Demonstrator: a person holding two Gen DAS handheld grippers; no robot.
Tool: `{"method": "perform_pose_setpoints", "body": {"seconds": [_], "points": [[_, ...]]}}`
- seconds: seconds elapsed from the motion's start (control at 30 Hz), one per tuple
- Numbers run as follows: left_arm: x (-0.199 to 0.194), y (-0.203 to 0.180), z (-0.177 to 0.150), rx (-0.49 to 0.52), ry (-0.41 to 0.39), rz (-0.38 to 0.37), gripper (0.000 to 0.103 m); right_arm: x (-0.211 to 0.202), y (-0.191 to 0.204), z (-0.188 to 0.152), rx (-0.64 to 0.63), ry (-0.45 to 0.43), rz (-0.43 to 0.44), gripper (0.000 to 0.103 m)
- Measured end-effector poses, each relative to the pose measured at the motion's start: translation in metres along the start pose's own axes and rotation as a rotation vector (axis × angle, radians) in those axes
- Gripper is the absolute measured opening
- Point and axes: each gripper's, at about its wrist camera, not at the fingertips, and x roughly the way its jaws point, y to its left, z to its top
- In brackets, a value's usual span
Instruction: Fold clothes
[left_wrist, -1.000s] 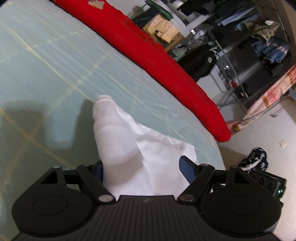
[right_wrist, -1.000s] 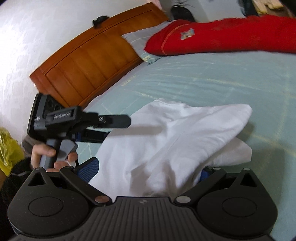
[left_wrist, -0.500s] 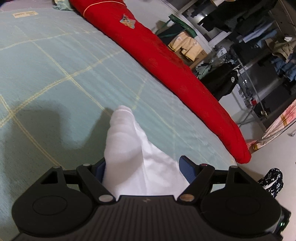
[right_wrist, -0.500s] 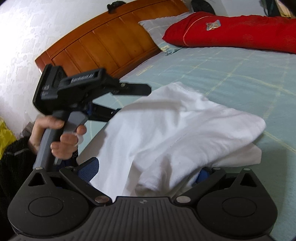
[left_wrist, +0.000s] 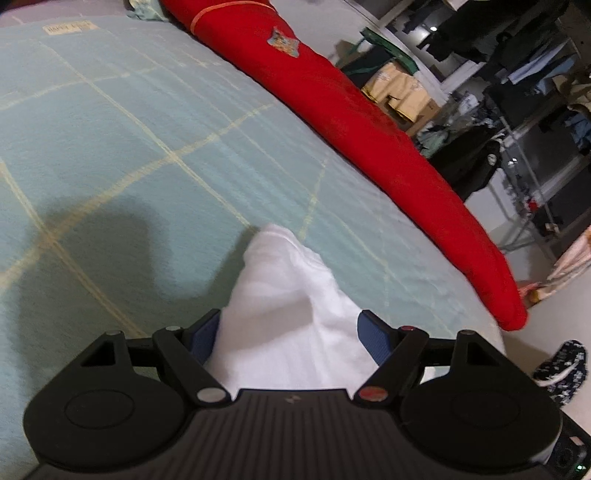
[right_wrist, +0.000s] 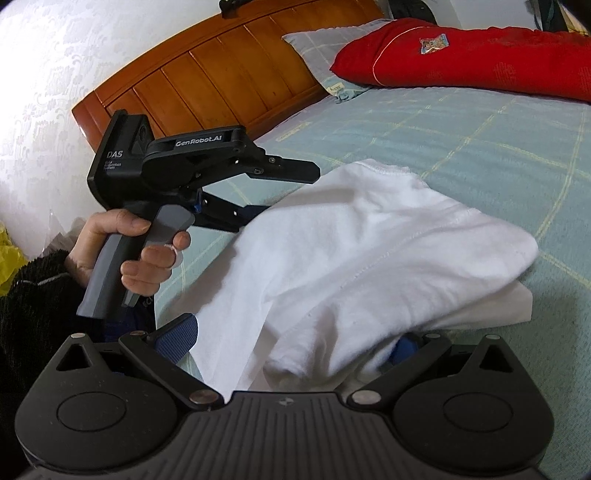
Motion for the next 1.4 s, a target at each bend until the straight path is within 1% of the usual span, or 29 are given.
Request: {"method": "perform_pose_setpoints", "body": {"seconds": [0.07,0.17,0.27,0.37,0.4,0.47,0.53,0.57,0.6,0.67,0.77,0.8,0.83,0.87,0.93,1.0,1.07,1.1,1.13,1.2,1.27,1.3,1.33,1.4], "points": [[-0.009,0.001,0.000,0.003,-0.036,0.027,0.078,-0.002,-0.005,-0.003,0.011,0.001,-0.001,0.103],[-0.020,-0.003,-0.006,0.014,-0.054,-0.006,0.079,-0.008,-0.021,-0.009,0.075,0.003,0.016,0.103],[-0.024,-0.012,-0.019,0.068,-0.043,-0.033,0.079,-0.014,-0.052,-0.018,0.195,-0.015,0.059,0.103],[-0.021,-0.018,-0.032,0.087,-0.013,-0.069,0.079,-0.017,-0.083,-0.022,0.363,-0.089,0.153,0.103],[-0.019,-0.018,-0.035,0.093,-0.003,-0.070,0.079,-0.018,-0.090,-0.019,0.406,-0.111,0.179,0.103],[-0.015,-0.018,-0.042,0.105,0.016,-0.069,0.079,-0.020,-0.099,-0.010,0.450,-0.151,0.204,0.103],[-0.013,-0.017,-0.046,0.108,0.028,-0.044,0.079,-0.024,-0.104,0.002,0.462,-0.200,0.206,0.103],[-0.014,-0.017,-0.046,0.106,0.027,-0.043,0.079,-0.027,-0.106,0.009,0.459,-0.223,0.196,0.103],[-0.016,-0.017,-0.047,0.103,0.025,-0.045,0.079,-0.031,-0.107,0.016,0.444,-0.238,0.167,0.103],[-0.023,-0.019,-0.046,0.110,0.019,-0.049,0.079,-0.039,-0.106,0.025,0.402,-0.238,0.095,0.103],[-0.034,-0.026,-0.045,0.139,-0.005,-0.061,0.080,-0.057,-0.089,0.033,0.256,-0.229,-0.041,0.103],[-0.035,-0.029,-0.045,0.145,-0.011,-0.069,0.080,-0.062,-0.078,0.034,0.189,-0.232,-0.067,0.103],[-0.035,-0.031,-0.044,0.151,-0.016,-0.077,0.080,-0.065,-0.068,0.035,0.129,-0.234,-0.072,0.103],[-0.035,-0.033,-0.043,0.157,-0.022,-0.085,0.080,-0.064,-0.057,0.034,0.071,-0.227,-0.060,0.103],[-0.029,-0.031,-0.043,0.150,-0.008,-0.077,0.080,-0.051,-0.039,0.032,-0.024,-0.177,-0.026,0.103],[-0.021,-0.026,-0.045,0.147,0.008,-0.050,0.080,-0.032,-0.024,0.028,-0.108,-0.114,-0.004,0.103],[-0.015,-0.015,-0.050,0.123,0.022,-0.050,0.080,-0.007,-0.021,0.015,-0.156,-0.019,-0.034,0.103],[-0.014,-0.008,-0.052,0.102,0.022,-0.075,0.080,0.003,-0.023,0.006,-0.177,0.021,-0.066,0.103],[-0.014,-0.004,-0.054,0.087,0.017,-0.090,0.080,0.007,-0.025,-0.002,-0.207,0.033,-0.088,0.103],[-0.017,-0.005,-0.054,0.098,0.013,-0.088,0.080,0.001,-0.020,-0.013,-0.278,0.019,-0.107,0.103],[-0.020,-0.009,-0.055,0.111,0.012,-0.077,0.080,-0.011,-0.017,-0.012,-0.275,0.030,-0.113,0.103],[-0.021,-0.013,-0.055,0.119,0.011,-0.068,0.080,-0.020,-0.019,-0.011,-0.253,0.017,-0.103,0.103],[-0.021,-0.017,-0.056,0.128,0.011,-0.067,0.080,-0.029,-0.024,-0.008,-0.210,-0.002,-0.092,0.103],[-0.018,-0.028,-0.057,0.142,0.019,-0.109,0.080,-0.043,-0.042,-0.003,-0.082,-0.032,-0.078,0.103]]}}
